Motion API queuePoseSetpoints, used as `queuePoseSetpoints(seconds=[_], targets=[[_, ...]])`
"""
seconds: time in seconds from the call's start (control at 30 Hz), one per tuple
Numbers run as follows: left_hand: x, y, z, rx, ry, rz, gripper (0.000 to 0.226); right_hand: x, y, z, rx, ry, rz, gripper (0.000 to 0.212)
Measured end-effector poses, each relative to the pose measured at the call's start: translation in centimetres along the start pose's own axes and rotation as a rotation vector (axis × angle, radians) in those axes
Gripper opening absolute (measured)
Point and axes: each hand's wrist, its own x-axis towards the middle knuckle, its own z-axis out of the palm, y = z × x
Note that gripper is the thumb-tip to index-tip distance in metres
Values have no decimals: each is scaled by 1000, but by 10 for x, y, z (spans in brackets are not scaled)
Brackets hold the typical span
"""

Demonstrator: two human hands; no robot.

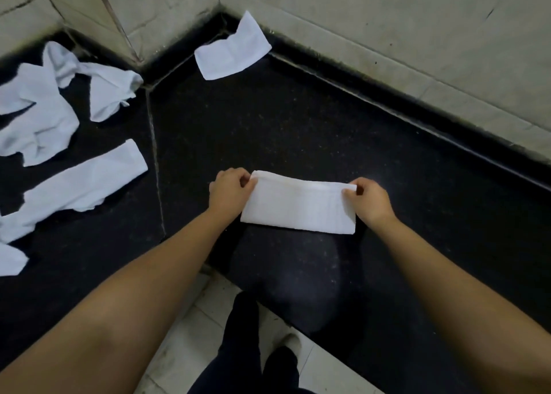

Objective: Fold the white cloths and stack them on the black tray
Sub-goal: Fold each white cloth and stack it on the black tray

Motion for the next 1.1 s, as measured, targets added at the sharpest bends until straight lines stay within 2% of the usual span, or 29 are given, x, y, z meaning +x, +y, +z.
queuePoseSetpoints(seconds=[0.13,0.23,0.4,0.53,0.63,0.77,0.83,0.9,1.0,1.1], targets=[[9,-5,10,187,36,13,19,10,-9,15,-368,52,4,26],[-1,-14,11,177,50,17,35,11,-32,26,-506,40,-151,44],[-33,-34,16,313,22,88,66,20,-105,72,-478,-234,-398,45],[-43,-45,19,382,70,92,67,26,-141,103,-611,-433,-416,38],[-46,-44,16,352,3,76,61,26,-148,104,-666,-536,-390,33],[-38,-32,2,189,-77,35,34,22,-150,75,-340,-537,-432,8],[-26,-17,-15,-43,-120,50,16,19,-150,48,-155,-469,-449,10],[-14,5,-39,-224,-57,108,27,16,-151,17,4,-377,-457,12],[-4,42,-79,-314,84,244,14,6,-152,-28,202,-232,-503,20],[-14,70,-108,-352,169,388,13,-17,-155,-59,324,-128,-577,20]])
